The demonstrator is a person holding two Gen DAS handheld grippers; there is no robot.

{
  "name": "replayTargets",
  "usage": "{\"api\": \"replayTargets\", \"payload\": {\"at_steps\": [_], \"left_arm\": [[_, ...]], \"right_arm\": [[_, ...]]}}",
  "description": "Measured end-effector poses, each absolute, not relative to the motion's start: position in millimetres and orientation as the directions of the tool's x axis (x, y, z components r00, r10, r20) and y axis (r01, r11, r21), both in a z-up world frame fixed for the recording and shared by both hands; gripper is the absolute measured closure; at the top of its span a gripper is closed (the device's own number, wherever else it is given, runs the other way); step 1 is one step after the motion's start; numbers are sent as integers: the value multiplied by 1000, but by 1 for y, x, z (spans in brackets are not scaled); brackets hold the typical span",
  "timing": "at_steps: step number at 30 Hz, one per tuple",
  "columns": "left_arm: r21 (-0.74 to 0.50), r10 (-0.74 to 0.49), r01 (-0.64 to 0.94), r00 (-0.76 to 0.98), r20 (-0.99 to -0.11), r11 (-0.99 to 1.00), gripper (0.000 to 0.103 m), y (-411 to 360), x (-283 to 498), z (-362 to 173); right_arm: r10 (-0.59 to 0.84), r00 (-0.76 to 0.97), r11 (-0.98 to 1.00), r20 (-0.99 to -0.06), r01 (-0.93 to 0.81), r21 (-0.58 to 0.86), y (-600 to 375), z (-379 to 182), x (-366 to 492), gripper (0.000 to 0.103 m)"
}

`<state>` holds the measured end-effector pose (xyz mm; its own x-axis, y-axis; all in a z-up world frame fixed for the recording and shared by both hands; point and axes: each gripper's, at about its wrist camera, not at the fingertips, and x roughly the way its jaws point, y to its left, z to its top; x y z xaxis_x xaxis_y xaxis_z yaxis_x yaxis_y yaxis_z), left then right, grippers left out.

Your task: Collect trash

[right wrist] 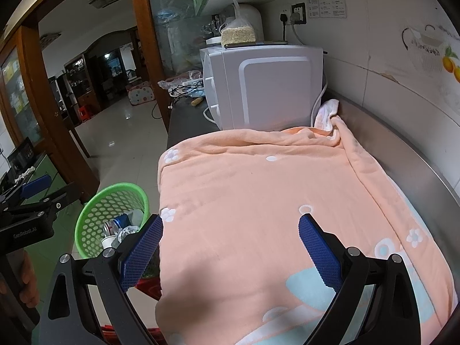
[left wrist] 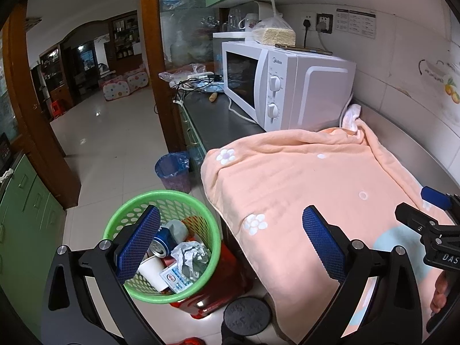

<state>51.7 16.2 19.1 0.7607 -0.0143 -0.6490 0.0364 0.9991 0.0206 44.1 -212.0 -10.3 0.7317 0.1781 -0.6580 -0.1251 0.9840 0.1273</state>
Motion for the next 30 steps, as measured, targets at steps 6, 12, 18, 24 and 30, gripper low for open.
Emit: {"api": "replayTargets", "payload": {"at_steps": [6, 12, 18, 24, 30], "left_arm": [[23, -11, 34, 765, -645, 999, 5, 16, 52, 20], [23, -10, 33, 768, -640, 999, 5, 15, 53, 21], [35, 7, 19, 780, -626, 999, 5, 15, 52, 23], [31, 3, 22, 774, -634, 999, 5, 14, 52, 23], [35, 4, 23, 773, -635, 999, 5, 13, 52, 23]], "right_arm": [[179, 732, 984, -658, -128, 127, -211, -11, 44, 11], [180, 732, 984, -657, -127, 127, -211, -11, 43, 11], [182, 731, 983, -657, -131, 127, -209, -12, 44, 11], [186, 733, 983, -655, -138, 125, -209, -12, 45, 11], [186, 733, 982, -654, -137, 126, -210, -12, 46, 11]]}}
